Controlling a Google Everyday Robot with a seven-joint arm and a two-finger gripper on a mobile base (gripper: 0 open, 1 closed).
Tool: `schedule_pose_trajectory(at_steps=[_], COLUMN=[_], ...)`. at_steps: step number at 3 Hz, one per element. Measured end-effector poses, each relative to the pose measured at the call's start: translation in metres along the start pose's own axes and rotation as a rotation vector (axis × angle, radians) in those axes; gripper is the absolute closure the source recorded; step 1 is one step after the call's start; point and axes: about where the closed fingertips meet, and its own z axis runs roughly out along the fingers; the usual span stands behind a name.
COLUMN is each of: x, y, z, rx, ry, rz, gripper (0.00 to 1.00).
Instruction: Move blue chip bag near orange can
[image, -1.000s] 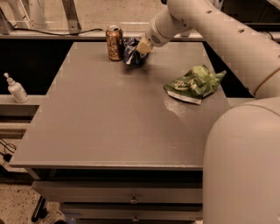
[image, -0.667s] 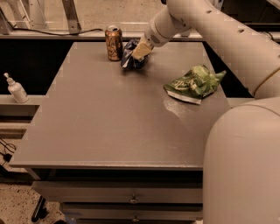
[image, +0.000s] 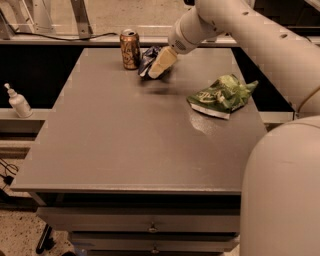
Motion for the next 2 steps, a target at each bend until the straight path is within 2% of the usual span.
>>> schedule_pose_trajectory(at_steps=[2], x=[0.017], y=[0.01], z=[-0.055], rx=[0.005], ry=[-0.028], rz=[-0.02], gripper=[0.0])
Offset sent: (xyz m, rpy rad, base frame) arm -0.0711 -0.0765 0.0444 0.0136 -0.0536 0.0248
